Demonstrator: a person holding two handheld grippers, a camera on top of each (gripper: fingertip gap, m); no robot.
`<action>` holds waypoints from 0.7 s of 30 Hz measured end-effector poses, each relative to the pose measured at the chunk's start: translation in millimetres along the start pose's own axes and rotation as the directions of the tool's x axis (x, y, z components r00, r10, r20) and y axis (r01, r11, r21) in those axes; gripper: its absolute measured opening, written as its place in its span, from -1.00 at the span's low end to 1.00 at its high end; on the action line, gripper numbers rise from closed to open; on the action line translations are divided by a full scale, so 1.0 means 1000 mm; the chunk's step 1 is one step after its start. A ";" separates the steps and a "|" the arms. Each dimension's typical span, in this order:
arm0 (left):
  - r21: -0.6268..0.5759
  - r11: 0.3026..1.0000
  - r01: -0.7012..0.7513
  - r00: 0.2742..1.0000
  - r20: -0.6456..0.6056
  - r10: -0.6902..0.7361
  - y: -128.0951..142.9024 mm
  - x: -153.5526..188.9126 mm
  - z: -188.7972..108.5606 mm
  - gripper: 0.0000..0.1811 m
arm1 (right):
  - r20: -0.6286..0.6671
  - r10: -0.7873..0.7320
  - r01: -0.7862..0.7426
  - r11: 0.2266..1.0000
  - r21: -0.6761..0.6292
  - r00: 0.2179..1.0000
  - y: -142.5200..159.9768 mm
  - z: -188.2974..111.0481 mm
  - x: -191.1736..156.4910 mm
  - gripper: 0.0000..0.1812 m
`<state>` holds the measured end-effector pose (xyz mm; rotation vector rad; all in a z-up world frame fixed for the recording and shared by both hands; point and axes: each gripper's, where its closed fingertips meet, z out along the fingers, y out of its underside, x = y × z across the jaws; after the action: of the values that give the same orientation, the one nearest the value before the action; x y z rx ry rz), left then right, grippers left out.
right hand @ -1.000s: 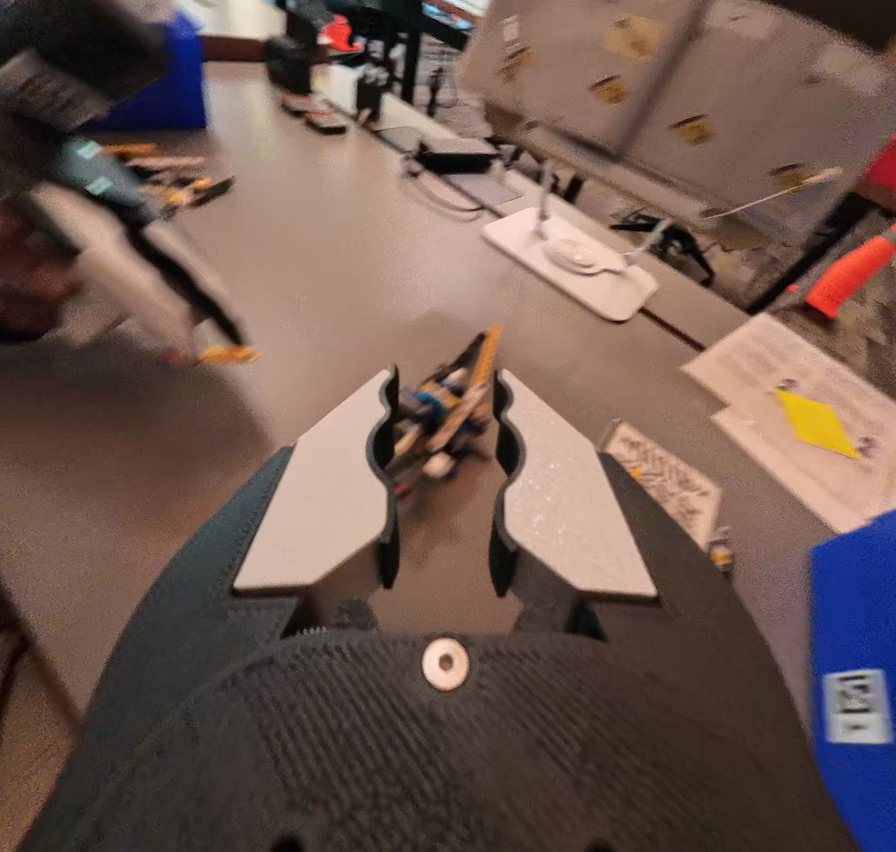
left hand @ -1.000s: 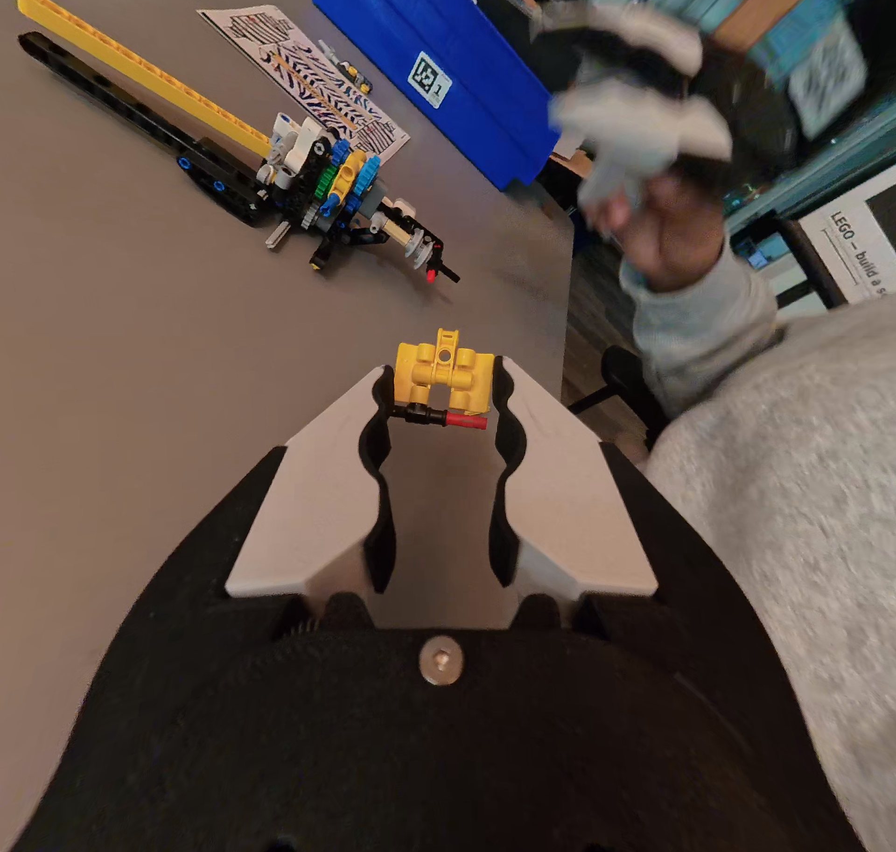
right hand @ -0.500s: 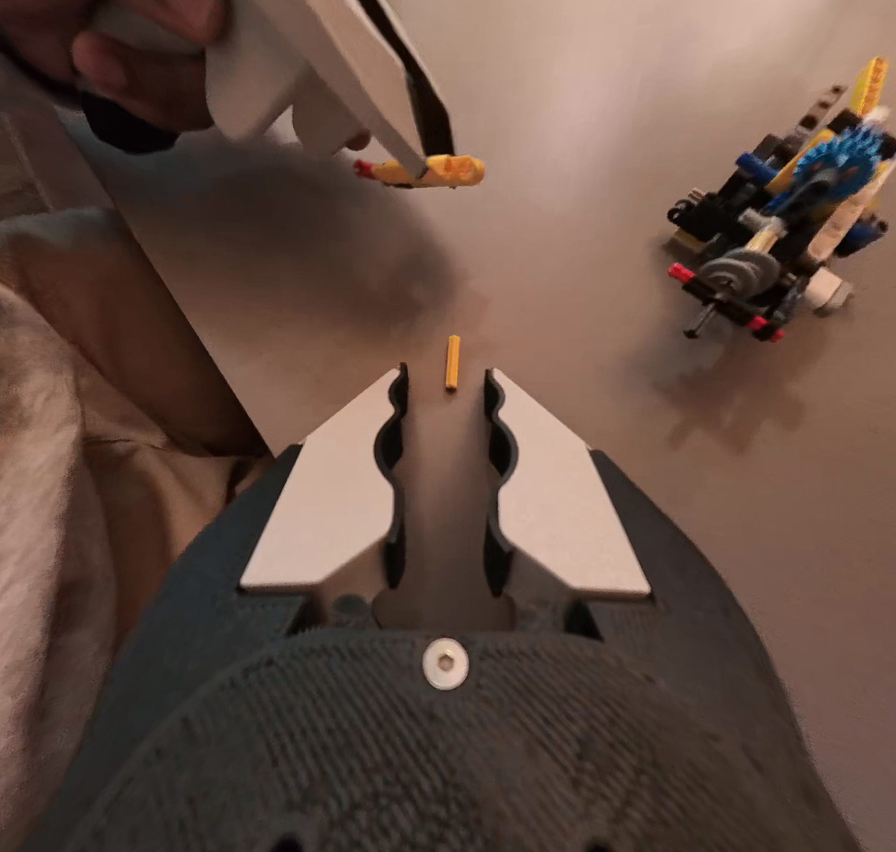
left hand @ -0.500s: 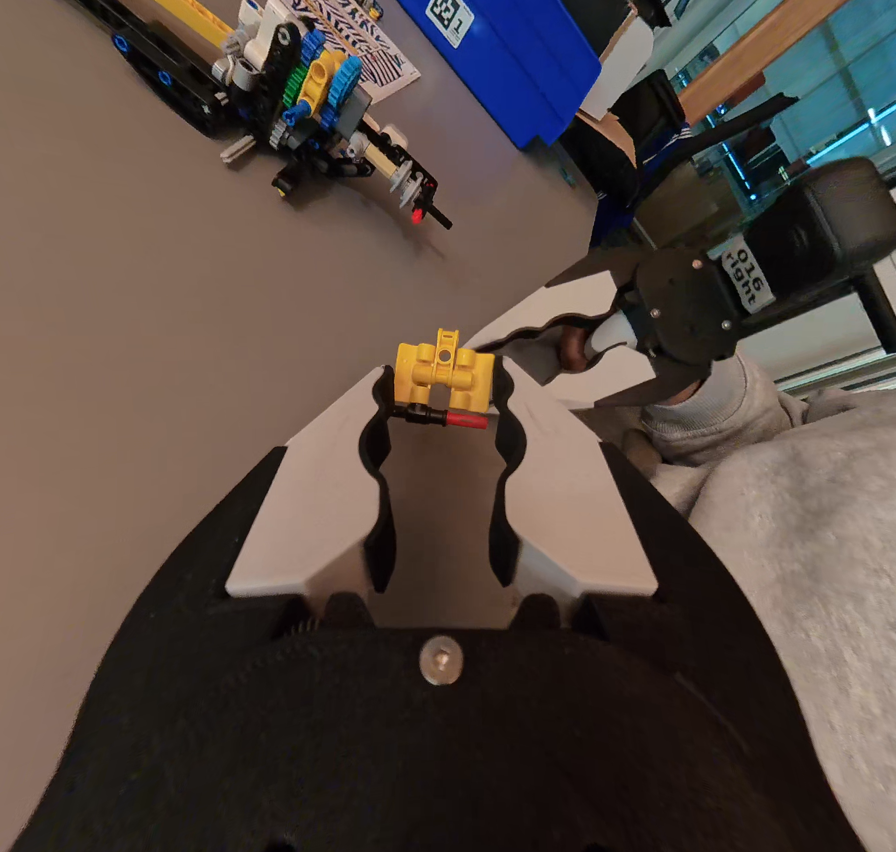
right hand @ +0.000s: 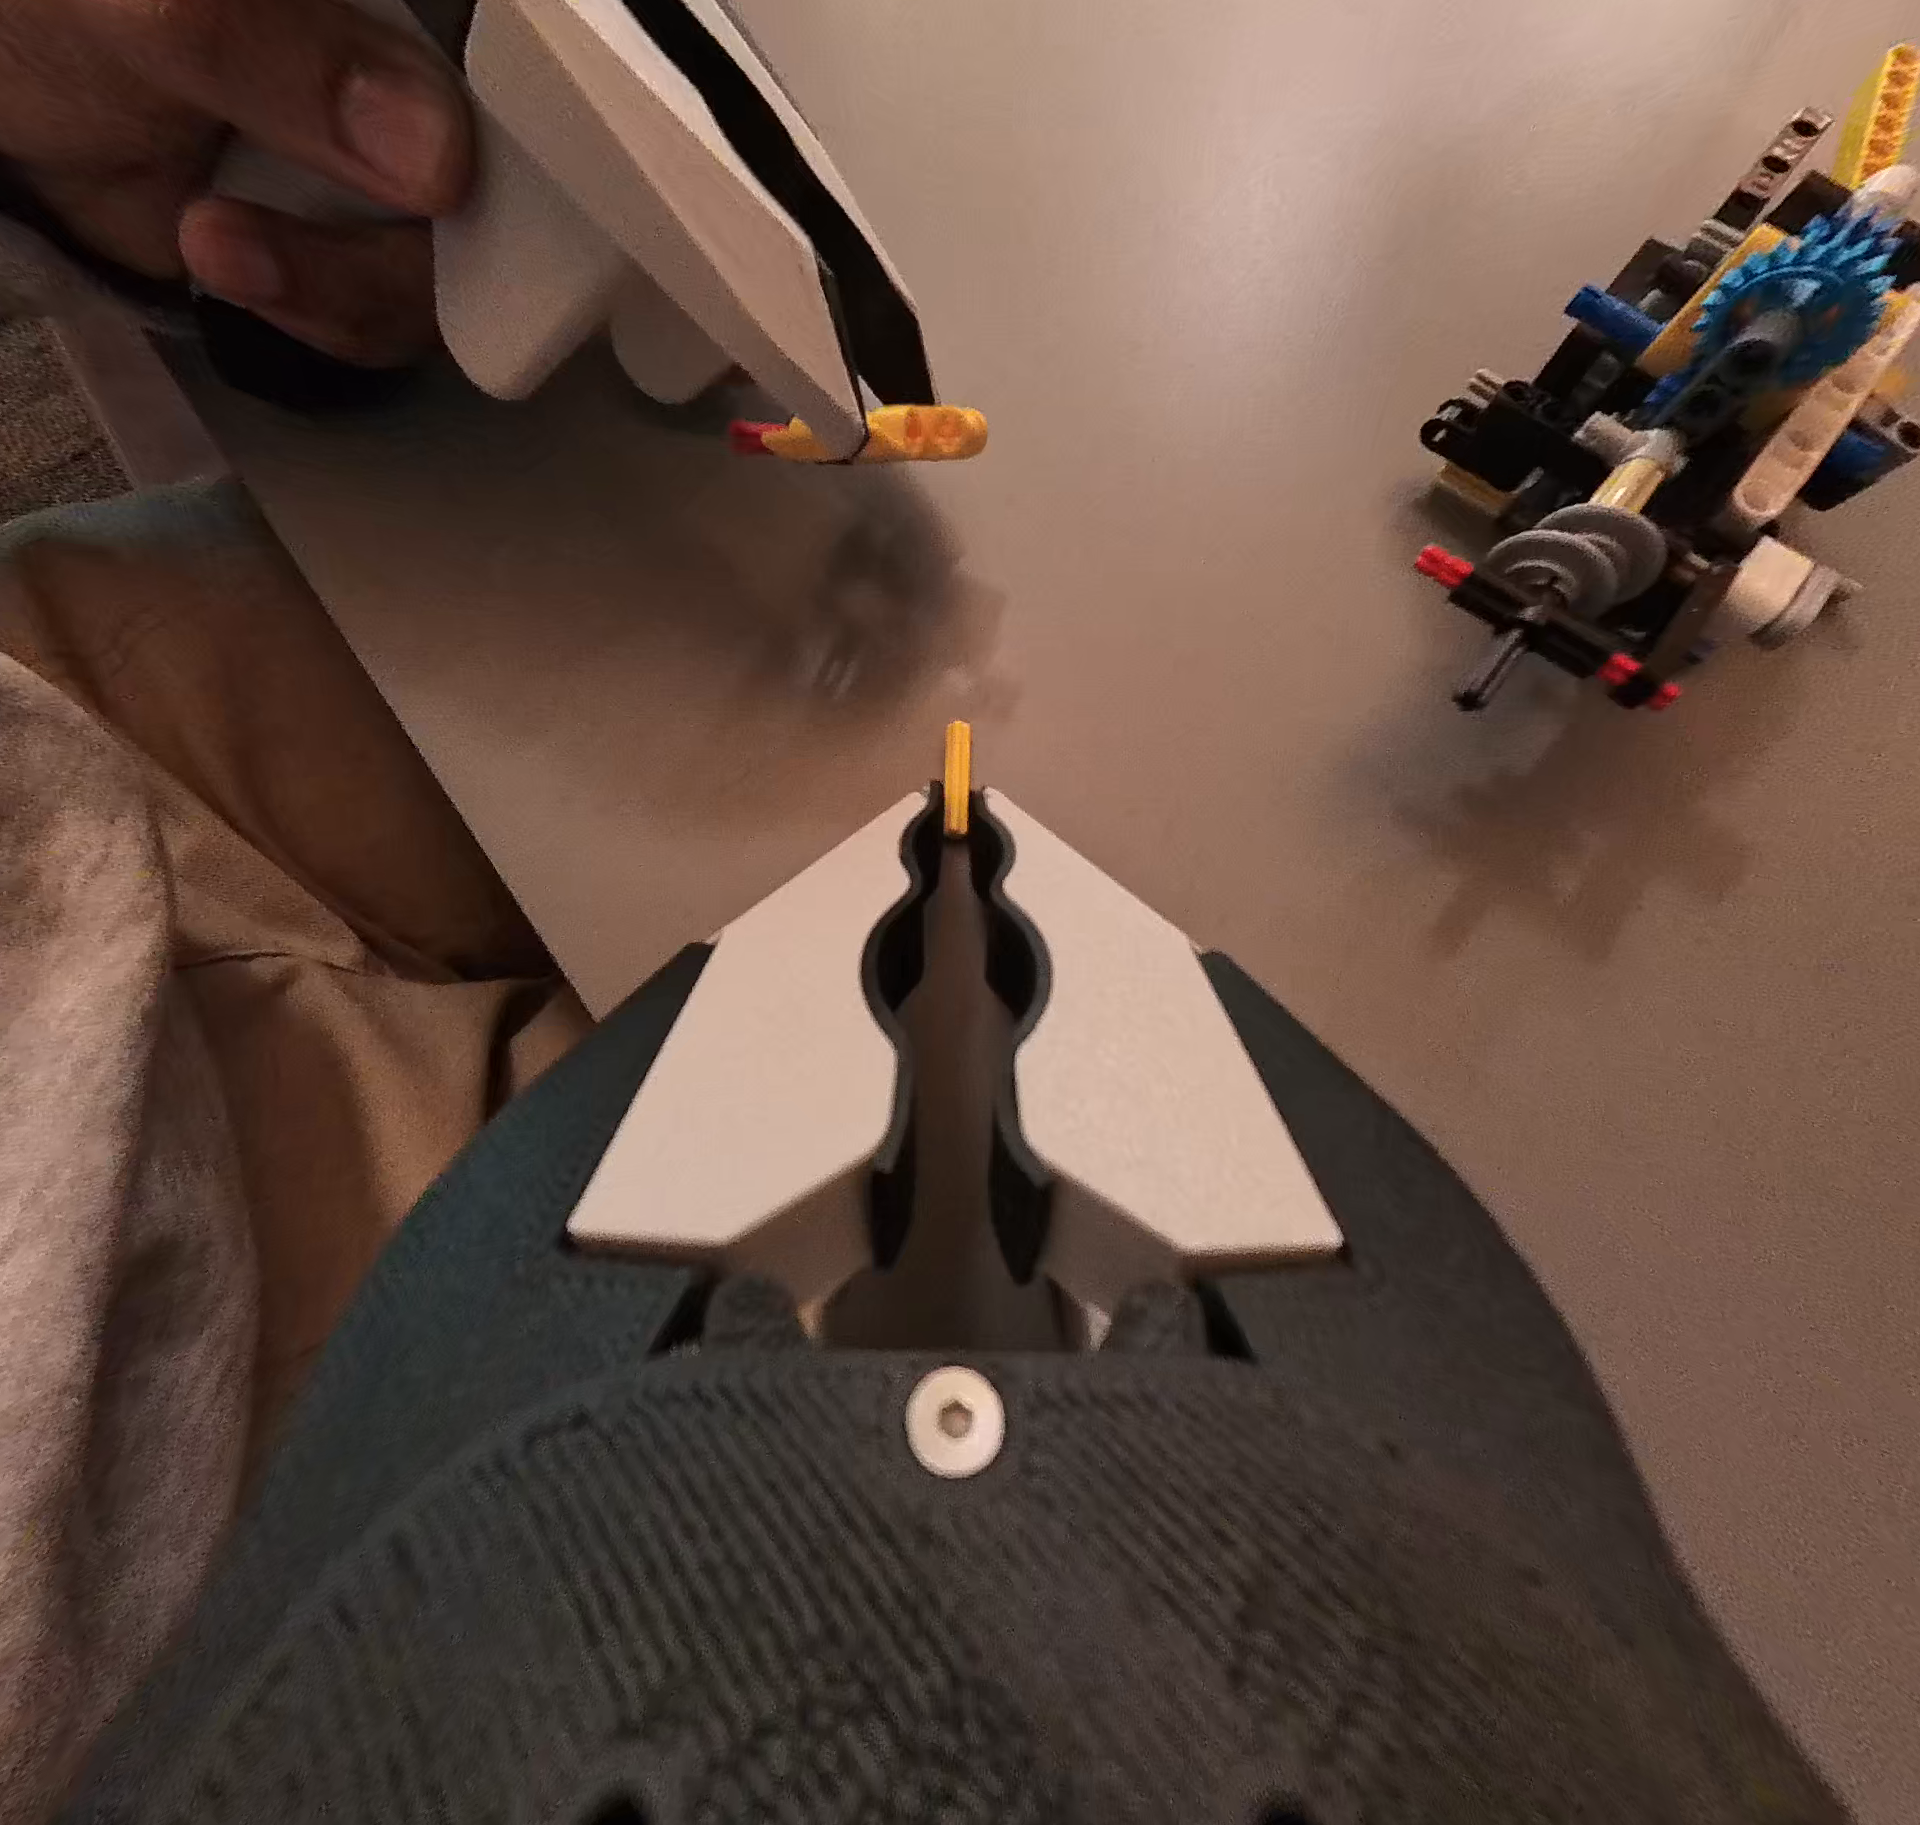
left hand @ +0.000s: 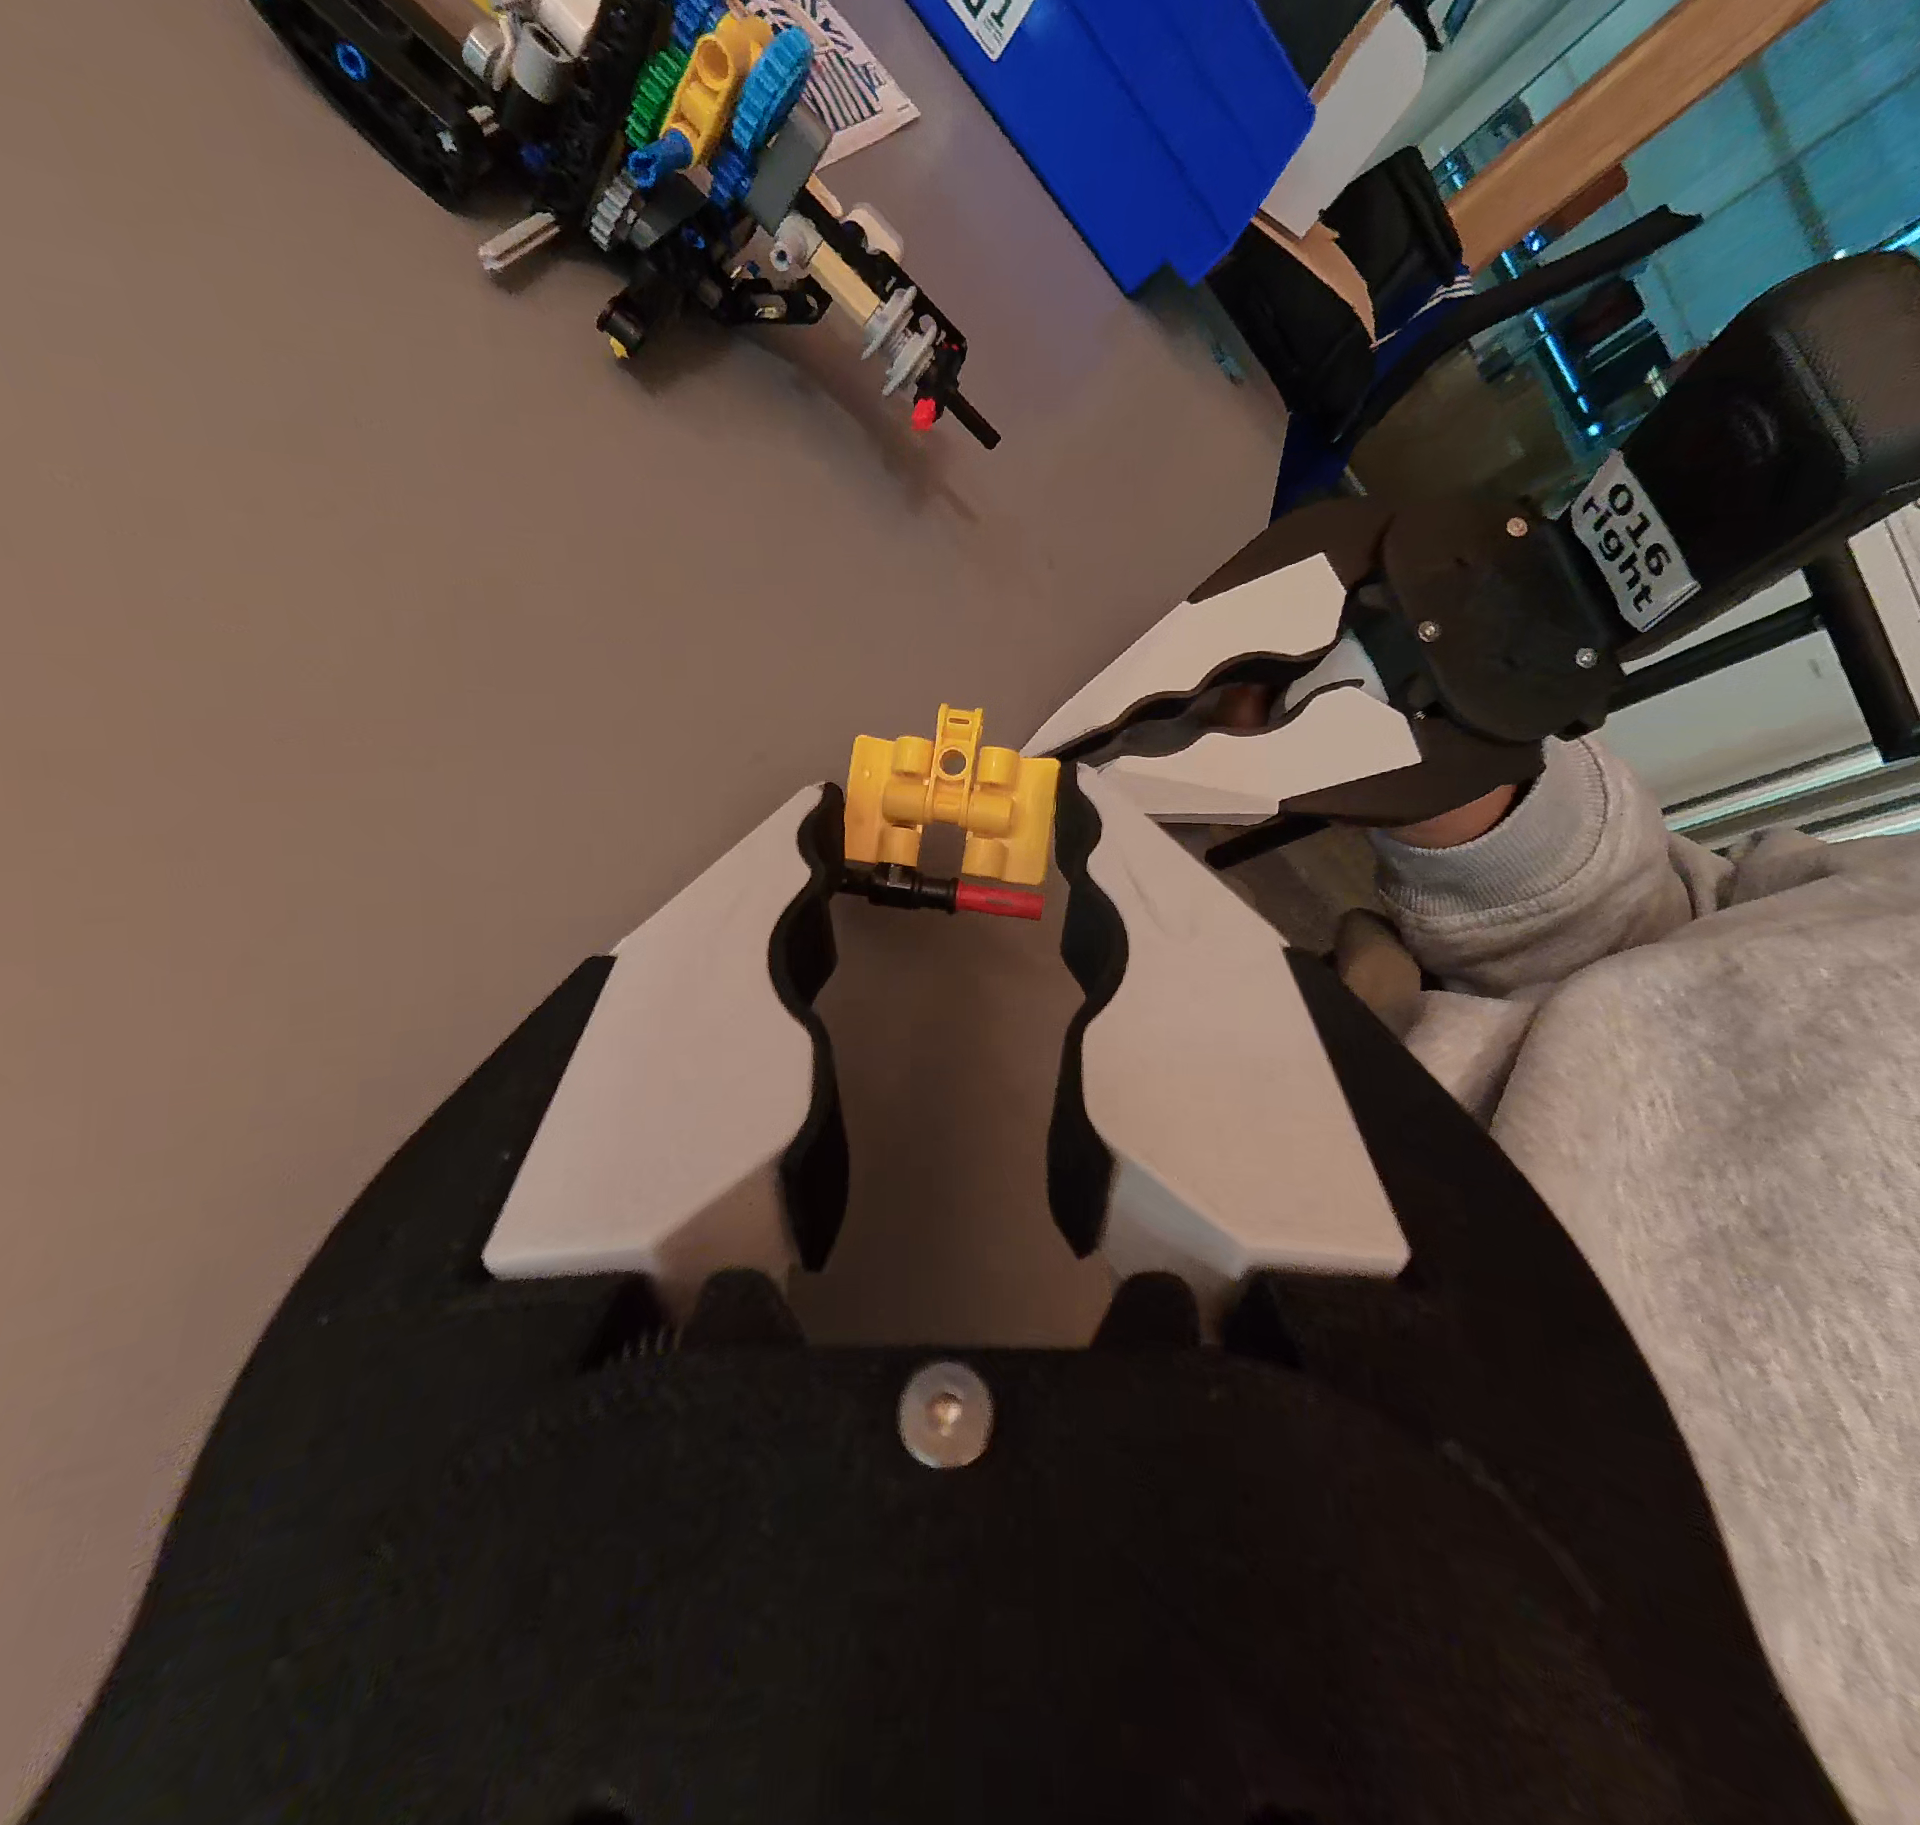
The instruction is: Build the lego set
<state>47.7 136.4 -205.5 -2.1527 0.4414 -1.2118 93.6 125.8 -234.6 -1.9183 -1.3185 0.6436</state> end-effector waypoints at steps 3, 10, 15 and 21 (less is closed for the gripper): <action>0.005 1.000 0.009 1.000 0.001 -0.009 -0.001 -0.001 0.000 -0.56 | -0.030 0.003 -0.004 1.000 -0.001 1.000 0.000 -0.001 0.004 -0.97; 0.010 1.000 -0.028 0.997 0.077 0.027 -0.002 -0.006 0.002 -0.56 | -0.035 0.065 -0.059 0.988 0.140 0.997 -0.025 -0.012 0.009 -0.97; 0.000 0.993 -0.121 0.977 0.179 0.119 -0.003 -0.006 0.007 -0.56 | -0.016 0.084 -0.079 0.978 0.194 0.996 -0.036 -0.013 0.008 -0.97; 0.012 0.992 -0.127 0.968 0.221 0.121 -0.005 -0.008 0.009 -0.56 | -0.016 0.082 -0.078 0.982 0.174 0.997 -0.034 -0.011 0.007 -0.96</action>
<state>51.0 147.3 -211.0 -2.1717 0.4538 -0.8939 84.2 137.2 -201.5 -1.8383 -1.1376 0.7490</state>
